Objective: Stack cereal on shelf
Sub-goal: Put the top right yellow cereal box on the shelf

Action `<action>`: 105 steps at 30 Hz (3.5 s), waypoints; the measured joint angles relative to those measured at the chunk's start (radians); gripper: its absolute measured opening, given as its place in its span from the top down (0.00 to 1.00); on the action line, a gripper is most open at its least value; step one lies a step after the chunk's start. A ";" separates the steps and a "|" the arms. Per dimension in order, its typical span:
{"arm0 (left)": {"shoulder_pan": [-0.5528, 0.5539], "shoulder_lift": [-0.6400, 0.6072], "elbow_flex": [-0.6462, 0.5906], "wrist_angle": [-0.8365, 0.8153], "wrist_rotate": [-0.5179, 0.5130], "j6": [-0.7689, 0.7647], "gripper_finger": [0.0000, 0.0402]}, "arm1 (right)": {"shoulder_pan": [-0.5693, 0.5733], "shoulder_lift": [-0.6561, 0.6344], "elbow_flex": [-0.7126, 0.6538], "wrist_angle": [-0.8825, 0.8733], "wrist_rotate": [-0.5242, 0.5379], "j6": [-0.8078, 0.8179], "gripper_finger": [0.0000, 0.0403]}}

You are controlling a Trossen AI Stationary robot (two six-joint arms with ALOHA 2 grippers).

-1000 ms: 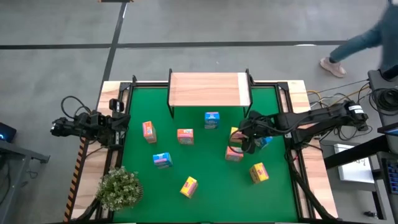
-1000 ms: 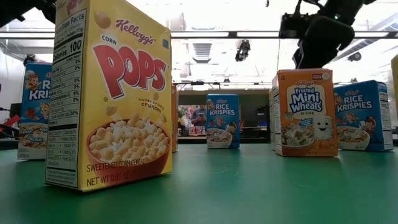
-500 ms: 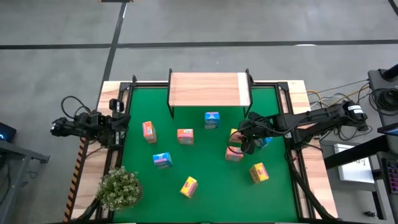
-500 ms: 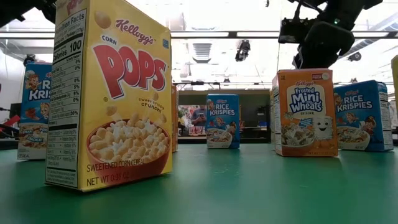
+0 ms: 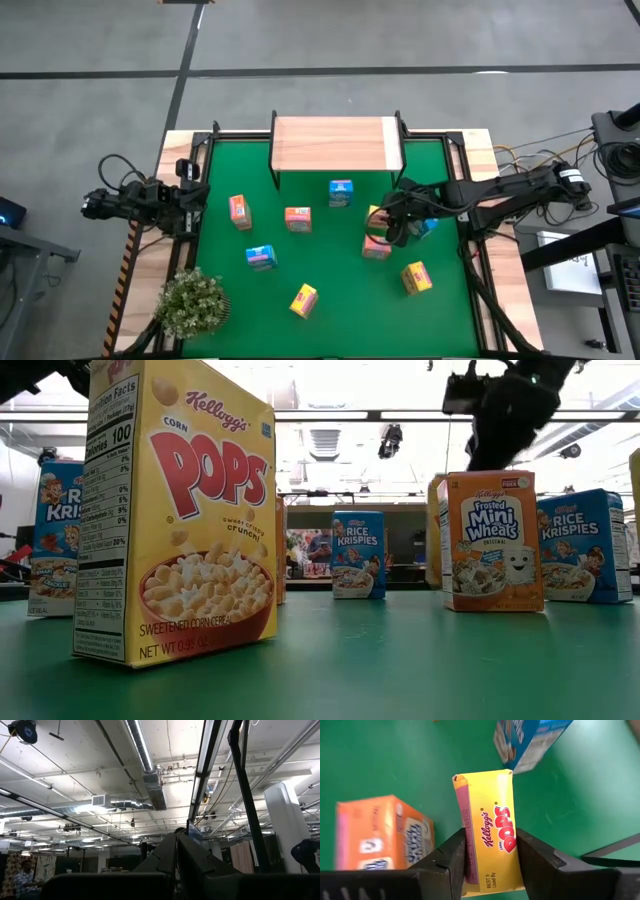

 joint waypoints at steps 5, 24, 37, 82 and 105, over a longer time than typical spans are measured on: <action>0.000 0.000 0.000 0.000 0.000 0.000 1.00 | -0.001 0.001 0.135 -0.110 0.001 0.001 0.66; -0.001 0.000 0.000 0.001 0.000 0.000 1.00 | -0.223 0.216 0.667 -0.141 -0.008 -0.228 0.67; 0.000 0.000 0.000 0.000 0.000 -0.015 1.00 | -0.424 0.580 1.055 -0.122 -0.183 -0.421 0.67; 0.000 0.000 0.000 -0.009 0.000 -0.004 1.00 | -0.531 0.747 1.366 -0.150 -0.311 -0.310 0.52; 0.000 0.000 0.000 -0.013 0.000 -0.003 1.00 | -0.286 0.700 0.700 0.330 0.181 -0.416 0.97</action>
